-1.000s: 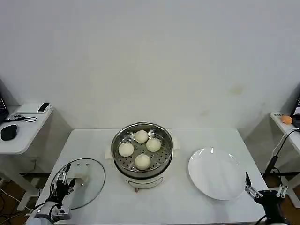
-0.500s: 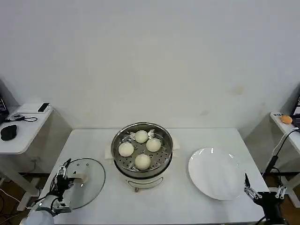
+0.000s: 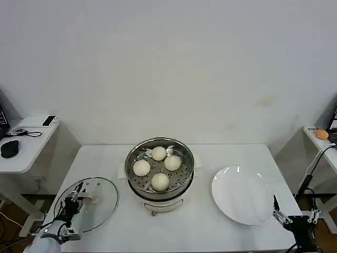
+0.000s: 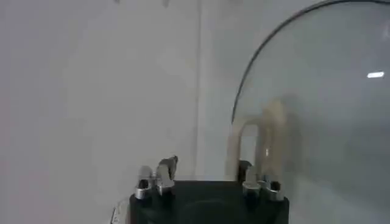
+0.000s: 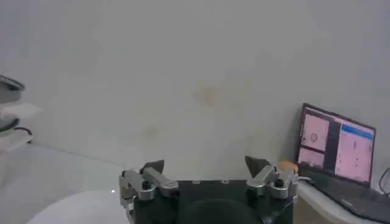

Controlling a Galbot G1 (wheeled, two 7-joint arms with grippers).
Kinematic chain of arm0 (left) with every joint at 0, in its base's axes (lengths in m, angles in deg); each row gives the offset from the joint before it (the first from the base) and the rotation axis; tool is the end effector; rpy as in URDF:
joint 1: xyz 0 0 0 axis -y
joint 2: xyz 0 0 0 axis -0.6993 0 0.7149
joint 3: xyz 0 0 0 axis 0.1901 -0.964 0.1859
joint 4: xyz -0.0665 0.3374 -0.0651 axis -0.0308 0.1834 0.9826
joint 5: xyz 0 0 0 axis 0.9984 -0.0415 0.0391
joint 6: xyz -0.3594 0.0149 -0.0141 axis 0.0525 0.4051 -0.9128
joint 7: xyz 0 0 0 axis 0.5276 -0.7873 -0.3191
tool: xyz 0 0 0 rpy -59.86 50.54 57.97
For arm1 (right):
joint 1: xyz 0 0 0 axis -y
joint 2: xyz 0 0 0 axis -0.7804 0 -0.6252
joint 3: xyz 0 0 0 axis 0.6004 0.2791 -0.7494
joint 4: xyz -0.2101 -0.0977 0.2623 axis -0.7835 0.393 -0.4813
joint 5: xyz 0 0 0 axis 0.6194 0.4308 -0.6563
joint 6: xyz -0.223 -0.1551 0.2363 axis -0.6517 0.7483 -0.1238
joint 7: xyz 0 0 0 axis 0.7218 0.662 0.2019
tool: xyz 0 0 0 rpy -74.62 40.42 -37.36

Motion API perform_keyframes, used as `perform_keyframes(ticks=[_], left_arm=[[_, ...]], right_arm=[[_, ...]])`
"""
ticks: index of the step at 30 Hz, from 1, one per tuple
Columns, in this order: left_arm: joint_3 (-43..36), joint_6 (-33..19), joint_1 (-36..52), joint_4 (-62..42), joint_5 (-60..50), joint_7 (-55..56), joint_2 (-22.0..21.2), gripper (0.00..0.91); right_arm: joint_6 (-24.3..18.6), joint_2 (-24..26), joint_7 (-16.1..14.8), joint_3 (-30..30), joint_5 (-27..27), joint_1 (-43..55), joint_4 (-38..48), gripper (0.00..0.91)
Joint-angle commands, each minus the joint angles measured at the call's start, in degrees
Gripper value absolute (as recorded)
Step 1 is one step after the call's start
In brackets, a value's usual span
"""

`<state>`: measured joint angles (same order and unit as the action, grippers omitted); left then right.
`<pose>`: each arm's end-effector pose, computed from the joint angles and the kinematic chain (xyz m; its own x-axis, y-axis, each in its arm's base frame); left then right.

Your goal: Take steamed baozi put them in steamer then cover it.

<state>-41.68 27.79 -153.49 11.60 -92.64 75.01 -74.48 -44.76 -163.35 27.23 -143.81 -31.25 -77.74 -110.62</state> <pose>0.2416 0.2120 -0.3975 -0.9720 0.0028 0.2349 0.2349 0.0174 0.9719 0.1053 -0.1541 -0.2965 -0.9872 0.1592 0.0115 0.1481 0.9405 -0.3058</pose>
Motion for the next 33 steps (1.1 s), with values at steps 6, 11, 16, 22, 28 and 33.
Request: perform_keyframes(ticks=[6,11,16,22,28,33], left_arm=[[4.2,-0.1,-3.9,8.4,-3.1,2.2,-0.9,0.0],[6.7,2.9,-4.9,13.6,-3.8,4.3,-1.7,0.0],[9.0,9.0,-4.8,19.4,-4.2,2.7,-1.5,0.0],[8.9,12.2,-2.0,23.4,-7.8,-3.4,-0.6,0.0],[5.2,15.8,0.8,28.0,-8.4,-9.0,-0.1,0.0],[0.1,19.2,3.2,32.3,-7.4,-12.2,-0.2,0.0]], right_arm=[[0.5,0.1,-0.2,1.8,-0.2,-0.4,-0.9,0.907],[0.3,0.4,-0.3,2.1,-0.1,-0.7,-0.7,0.907],[0.2,1.0,-0.4,2.3,0.0,-0.8,0.0,0.907],[0.0,1.4,-0.6,2.7,0.4,-0.3,0.5,0.907],[-0.1,1.8,-1.0,2.8,0.7,-0.7,0.5,0.907],[-0.7,1.6,-1.1,2.9,2.1,-1.0,0.3,0.907]])
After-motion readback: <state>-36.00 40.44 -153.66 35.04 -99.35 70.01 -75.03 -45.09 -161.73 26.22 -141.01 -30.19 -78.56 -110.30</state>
